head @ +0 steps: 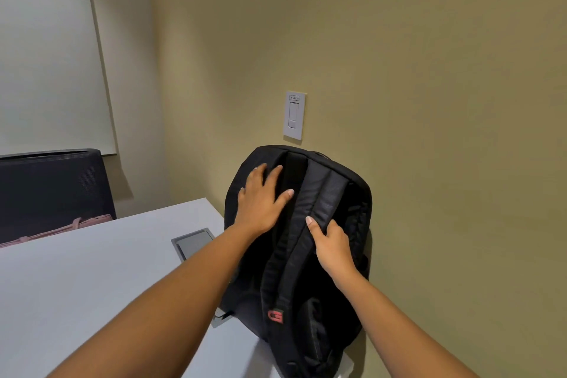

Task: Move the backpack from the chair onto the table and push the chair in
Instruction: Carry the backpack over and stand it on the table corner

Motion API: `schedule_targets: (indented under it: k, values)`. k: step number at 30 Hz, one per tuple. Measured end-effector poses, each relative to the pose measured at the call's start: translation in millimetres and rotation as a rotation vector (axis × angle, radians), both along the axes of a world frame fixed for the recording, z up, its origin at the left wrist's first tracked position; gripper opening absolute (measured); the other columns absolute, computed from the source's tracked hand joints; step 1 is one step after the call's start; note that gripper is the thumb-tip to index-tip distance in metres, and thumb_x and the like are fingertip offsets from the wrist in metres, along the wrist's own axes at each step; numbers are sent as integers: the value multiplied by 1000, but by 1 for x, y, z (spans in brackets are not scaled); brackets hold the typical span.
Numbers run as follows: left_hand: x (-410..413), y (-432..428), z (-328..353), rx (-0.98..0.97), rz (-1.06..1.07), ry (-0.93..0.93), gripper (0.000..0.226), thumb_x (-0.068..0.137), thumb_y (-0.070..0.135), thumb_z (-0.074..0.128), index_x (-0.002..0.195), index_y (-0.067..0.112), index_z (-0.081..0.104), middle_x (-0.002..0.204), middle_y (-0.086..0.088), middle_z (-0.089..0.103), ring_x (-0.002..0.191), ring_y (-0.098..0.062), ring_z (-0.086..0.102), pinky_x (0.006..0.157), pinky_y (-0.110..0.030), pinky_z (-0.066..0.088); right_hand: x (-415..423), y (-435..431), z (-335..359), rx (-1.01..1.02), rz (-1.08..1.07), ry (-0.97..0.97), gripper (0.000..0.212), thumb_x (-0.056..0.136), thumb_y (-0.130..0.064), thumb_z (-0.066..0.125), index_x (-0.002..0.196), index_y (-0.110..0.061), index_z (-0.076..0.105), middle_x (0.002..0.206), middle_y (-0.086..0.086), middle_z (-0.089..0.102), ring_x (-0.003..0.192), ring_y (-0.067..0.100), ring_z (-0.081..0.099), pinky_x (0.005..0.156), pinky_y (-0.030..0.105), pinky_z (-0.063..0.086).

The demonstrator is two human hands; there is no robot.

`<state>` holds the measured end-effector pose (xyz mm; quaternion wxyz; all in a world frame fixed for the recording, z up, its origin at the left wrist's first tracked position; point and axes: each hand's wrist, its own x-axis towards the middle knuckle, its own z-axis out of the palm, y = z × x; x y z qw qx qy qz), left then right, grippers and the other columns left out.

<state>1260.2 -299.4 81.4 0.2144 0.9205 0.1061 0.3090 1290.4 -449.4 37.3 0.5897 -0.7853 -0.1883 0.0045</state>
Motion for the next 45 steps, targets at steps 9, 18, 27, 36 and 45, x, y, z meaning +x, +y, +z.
schedule_targets:
  k: [9, 18, 27, 36, 45]
  values:
    - [1, 66, -14, -832, 10, 155, 61, 93, 47, 39, 135, 4, 34, 141, -16, 41, 123, -33, 43, 99, -40, 36, -2, 11, 2, 147, 108, 467, 57, 88, -57, 39, 117, -11, 54, 117, 10, 61, 105, 32, 59, 76, 42, 56]
    - [-20, 97, 23, -634, 22, -48, 55, 83, 49, 58, 90, -5, 63, 85, -17, 65, 79, -28, 59, 74, -40, 47, -21, 39, 24, 507, 254, 649, 42, 91, -50, 39, 99, -14, 57, 91, 11, 67, 79, 30, 67, 56, 44, 57]
    - [-16, 86, -3, -311, 140, 141, 49, 91, 37, 50, 122, 0, 50, 120, -23, 57, 109, -37, 53, 89, -40, 44, -12, 31, 1, 189, -27, 495, 48, 90, -49, 45, 113, -7, 54, 118, 12, 58, 103, 30, 57, 89, 46, 51]
    - [-21, 44, -65, -221, 85, 188, 77, 91, 31, 51, 146, 7, 2, 156, -13, 8, 142, -30, 16, 115, -42, 19, -18, 26, -7, -294, -376, -654, 27, 77, -10, 71, 83, -9, 44, 81, 9, 51, 75, 23, 49, 64, 35, 45]
    - [-29, 38, -85, -69, 117, 376, 77, 91, 47, 43, 146, 16, -2, 157, -8, -4, 144, -27, 1, 113, -52, 15, -15, 29, -32, -1052, -108, -1046, 60, 89, -29, 50, 140, -6, 27, 153, 14, 21, 142, 27, 8, 112, 47, -2]
